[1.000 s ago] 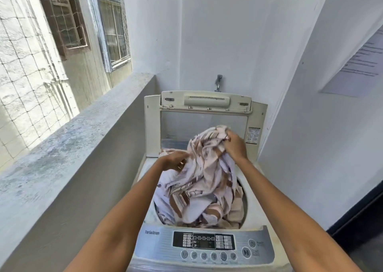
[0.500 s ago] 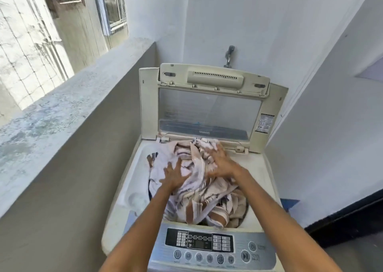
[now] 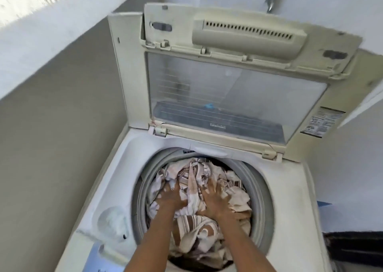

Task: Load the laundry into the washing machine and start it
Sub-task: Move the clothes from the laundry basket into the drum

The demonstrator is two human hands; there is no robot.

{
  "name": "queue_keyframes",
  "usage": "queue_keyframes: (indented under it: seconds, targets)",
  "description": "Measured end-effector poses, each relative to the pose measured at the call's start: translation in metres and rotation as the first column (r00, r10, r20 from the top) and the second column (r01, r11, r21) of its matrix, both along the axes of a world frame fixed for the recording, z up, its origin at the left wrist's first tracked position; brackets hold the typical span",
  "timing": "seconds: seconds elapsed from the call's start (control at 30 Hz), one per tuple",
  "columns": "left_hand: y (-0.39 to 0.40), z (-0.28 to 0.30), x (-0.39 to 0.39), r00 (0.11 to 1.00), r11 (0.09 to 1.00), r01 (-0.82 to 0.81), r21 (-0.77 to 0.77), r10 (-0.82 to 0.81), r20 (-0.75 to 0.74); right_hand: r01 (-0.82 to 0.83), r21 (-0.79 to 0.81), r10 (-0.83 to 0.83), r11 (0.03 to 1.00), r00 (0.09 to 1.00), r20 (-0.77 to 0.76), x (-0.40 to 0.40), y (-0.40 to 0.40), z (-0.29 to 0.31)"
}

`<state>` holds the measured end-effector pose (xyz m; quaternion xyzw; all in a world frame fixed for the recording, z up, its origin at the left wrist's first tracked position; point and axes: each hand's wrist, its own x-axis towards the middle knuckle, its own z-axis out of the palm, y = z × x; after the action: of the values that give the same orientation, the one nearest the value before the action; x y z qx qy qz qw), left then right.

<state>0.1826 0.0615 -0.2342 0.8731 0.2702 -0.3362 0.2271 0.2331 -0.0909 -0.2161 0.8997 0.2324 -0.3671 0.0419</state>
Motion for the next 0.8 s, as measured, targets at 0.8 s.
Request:
queue_keyframes:
  seconds: [0.8]
  targets:
    - [0.019, 0.026, 0.009, 0.993, 0.953, 0.041, -0.302, -0.005, 0.121, 0.292, 0.416, -0.23, 0.861, 0.954, -0.194, 0.043, -0.025, 0.013]
